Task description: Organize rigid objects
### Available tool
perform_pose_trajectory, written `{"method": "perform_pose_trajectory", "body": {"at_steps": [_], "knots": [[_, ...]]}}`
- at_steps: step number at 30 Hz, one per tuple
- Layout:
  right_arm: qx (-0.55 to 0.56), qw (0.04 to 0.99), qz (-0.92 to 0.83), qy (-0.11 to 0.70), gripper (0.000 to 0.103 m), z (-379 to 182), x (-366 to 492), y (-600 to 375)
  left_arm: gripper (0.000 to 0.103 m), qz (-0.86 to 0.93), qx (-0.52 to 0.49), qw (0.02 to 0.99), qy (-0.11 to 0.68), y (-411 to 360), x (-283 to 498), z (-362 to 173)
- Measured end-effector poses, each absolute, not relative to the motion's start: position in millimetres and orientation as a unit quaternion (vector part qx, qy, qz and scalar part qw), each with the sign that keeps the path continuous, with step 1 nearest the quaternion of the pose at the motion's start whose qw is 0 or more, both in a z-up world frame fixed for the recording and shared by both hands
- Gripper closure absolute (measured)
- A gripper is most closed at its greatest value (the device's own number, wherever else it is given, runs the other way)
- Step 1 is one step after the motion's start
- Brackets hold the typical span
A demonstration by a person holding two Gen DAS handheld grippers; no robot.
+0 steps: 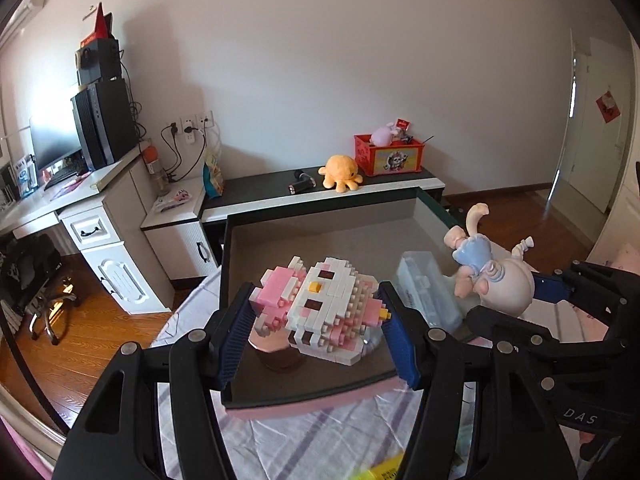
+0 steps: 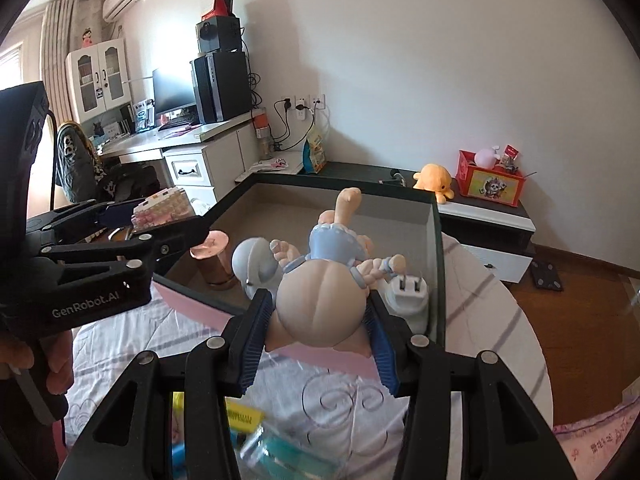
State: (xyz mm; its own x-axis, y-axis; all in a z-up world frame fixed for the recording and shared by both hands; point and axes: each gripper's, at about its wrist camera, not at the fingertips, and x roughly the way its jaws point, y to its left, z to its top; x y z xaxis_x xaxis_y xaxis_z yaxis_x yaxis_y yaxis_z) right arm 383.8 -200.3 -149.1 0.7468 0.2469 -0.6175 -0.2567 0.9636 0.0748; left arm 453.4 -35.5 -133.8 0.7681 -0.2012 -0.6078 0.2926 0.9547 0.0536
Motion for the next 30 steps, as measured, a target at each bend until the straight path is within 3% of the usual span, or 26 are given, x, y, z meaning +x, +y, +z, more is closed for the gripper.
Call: {"method": "perform_pose_trajectory", "body": {"at_steps": [8,17,23,26,28,30], "knots": [[-0.041,0.919,0.144,0.364,0.054,-166.7,466.7,-164.3,0.041,-0.087,0.105,0.926,0.352,-33.7,519.4,-164.7],[-0.087,0.91,0.121,0.387,0.053,-181.6,486.5,-147.6,0.039,-0.078,0.108,0.915,0.38,-33.0,535.6,-190.2],[-0.067,0.922,0.126,0.36,0.053,-164.2,464.0,-155.6,0.014,-0.067,0.081,0.929,0.353,-19.7,504.3,-165.6],[-0.055,0.932,0.124,0.336,0.042,-145.0,438.6,-160.1,0.008,-0.064,0.068,0.943,0.319,-12.9,468.1,-142.3],[-0.049,0.942,0.115,0.31,0.025,-129.0,411.5,-164.2,0.001,-0.056,0.059,0.954,0.289,-7.7,437.2,-127.0],[-0.039,0.951,0.108,0.286,0.021,-115.1,382.5,-168.2,0.001,-0.053,0.058,0.962,0.263,-3.1,401.7,-112.2]]}}
